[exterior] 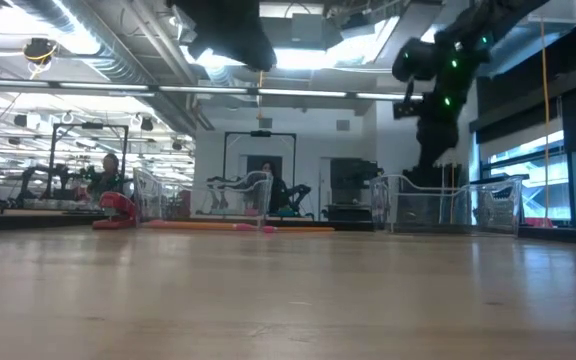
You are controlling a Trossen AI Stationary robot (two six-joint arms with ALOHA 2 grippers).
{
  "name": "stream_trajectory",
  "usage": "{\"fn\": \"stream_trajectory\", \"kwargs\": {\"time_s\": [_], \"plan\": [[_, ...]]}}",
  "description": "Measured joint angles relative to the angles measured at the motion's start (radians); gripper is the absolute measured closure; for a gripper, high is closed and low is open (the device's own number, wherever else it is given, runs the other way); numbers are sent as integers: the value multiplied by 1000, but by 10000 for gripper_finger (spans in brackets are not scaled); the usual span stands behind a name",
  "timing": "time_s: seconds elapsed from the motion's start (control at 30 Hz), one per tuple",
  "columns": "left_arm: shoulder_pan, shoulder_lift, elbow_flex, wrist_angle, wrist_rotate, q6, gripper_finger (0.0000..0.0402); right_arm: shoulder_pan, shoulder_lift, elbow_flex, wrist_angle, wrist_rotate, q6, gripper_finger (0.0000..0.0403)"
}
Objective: Sort crayons/erasers/pens/pencils in bins
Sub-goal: Put the yellow pencil into the top left transparent bin
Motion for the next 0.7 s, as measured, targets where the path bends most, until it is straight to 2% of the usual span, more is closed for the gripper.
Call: {"fn": "stream_trajectory", "kwargs": {"time_s": [0.17, 0.4, 0.6, 0.7], "plan": [[152, 17, 112, -166, 174, 16, 321, 35, 0, 130, -106, -35, 0, 310], [346, 57, 270, -335, 343, 66, 321, 96, 0, 297, -170, -48, -7, 309], [462, 91, 302, -405, 509, 115, 321, 141, -2, 378, -131, -288, -61, 309], [515, 117, 302, -396, 645, 187, 321, 177, 0, 373, -115, -333, -62, 309]]}}
